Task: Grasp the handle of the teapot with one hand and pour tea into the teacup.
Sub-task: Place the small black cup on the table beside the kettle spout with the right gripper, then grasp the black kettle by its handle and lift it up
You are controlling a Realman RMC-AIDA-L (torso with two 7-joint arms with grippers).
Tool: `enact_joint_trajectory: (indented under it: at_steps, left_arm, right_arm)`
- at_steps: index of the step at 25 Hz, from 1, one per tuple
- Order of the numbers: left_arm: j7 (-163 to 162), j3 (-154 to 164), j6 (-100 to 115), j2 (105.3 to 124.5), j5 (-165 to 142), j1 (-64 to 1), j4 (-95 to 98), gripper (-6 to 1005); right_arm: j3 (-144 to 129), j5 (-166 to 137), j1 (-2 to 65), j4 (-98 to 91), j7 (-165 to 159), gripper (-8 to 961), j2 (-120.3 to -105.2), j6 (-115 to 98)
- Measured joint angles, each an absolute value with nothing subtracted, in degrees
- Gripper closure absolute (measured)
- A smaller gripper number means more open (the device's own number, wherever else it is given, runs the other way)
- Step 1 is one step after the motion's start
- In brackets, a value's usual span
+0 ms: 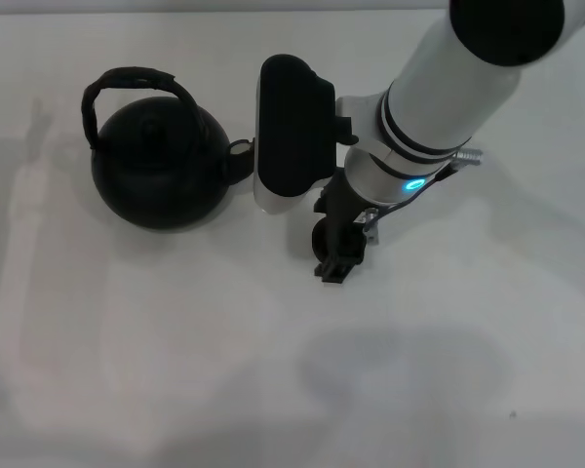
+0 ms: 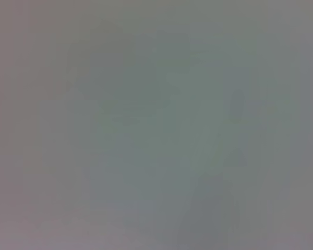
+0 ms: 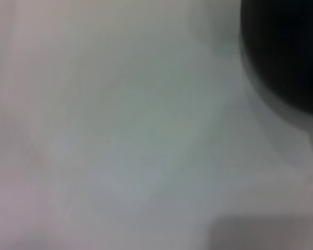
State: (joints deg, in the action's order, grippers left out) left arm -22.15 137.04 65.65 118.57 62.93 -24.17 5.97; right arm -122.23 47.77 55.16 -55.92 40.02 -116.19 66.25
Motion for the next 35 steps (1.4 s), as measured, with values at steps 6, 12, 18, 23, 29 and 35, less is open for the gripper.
enact_joint_trajectory:
  at_steps: [6,12,18,23,29,35]
  left_arm:
    - [-22.1,136.8,65.7,118.57,62.9,-24.1,5.9,121]
    - [-22.1,136.8,65.7,118.64,62.9,-24.0,5.9,122]
    - [-22.1,136.8,65.6,118.59,62.9,-23.9,5.8,123]
    - [-22.1,136.8,65.7,118.56,62.9,-23.9,5.8,123]
    - [-22.1,136.8,65.7,118.56,62.9,-23.8,5.7,122]
    - [-22.1,137.0,67.6,118.56,62.9,-23.1,5.7,122]
  right_arm:
    - [-120.9,47.8,51.7,-57.8,40.2,97,-116.19,63.1]
    - [-114.4,49.6,46.5,-60.6,42.9,98,-116.18,61.9]
    - [-104.2,53.0,41.1,-61.5,48.1,99,-115.89,61.9]
    - [-93.3,59.6,36.5,-60.7,55.0,100,-115.60,63.0]
    - [-77.9,69.6,32.0,-56.4,61.4,101,-115.54,63.6]
    - [-64.4,99.3,29.0,-39.8,82.4,101,-115.46,63.0]
